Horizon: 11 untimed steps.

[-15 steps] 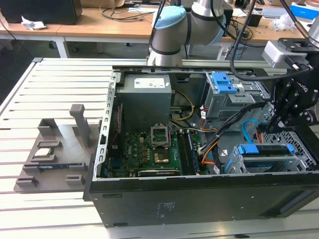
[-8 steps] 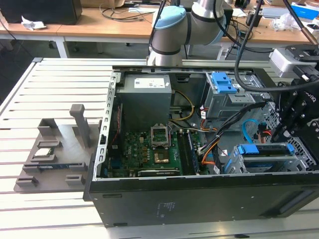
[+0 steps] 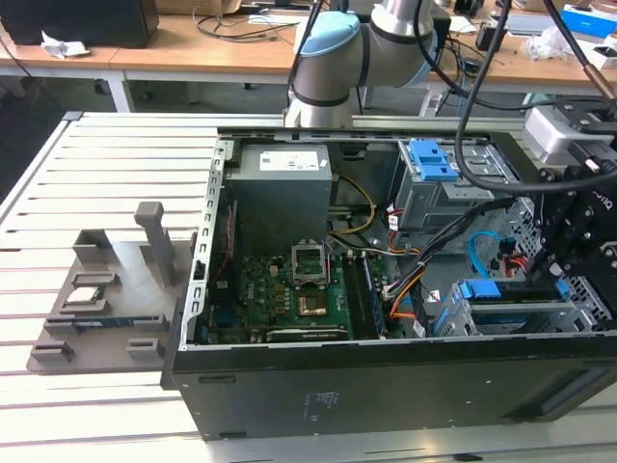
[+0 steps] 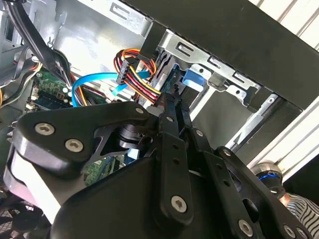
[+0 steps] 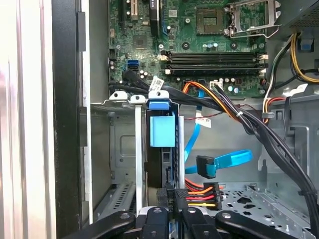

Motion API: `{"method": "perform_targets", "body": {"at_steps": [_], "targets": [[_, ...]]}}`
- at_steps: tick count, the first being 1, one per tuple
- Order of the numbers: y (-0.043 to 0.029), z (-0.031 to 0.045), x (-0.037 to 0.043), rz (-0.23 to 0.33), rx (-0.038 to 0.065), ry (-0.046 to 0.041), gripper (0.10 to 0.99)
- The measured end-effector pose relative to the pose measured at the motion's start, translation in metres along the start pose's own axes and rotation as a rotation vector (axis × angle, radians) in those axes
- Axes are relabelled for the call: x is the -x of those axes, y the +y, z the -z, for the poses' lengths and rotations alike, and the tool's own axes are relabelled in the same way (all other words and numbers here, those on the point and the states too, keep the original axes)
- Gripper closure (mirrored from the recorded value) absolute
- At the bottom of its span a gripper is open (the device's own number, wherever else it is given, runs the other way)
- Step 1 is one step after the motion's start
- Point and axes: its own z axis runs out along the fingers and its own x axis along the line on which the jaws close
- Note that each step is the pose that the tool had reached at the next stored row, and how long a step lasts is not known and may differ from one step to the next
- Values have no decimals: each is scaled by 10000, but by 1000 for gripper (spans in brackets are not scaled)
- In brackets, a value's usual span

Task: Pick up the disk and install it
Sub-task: 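Insert the first disk wire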

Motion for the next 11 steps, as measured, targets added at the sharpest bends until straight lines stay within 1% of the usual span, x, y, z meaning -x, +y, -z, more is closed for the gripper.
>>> {"method": "perform_targets", "body": {"at_steps": [8,9,11], "targets": [[-5,-39,-7,0,0,8,918],[-5,-36,-7,0,0,5,918],[-5,-5,-7,0,-1,6,918]]}}
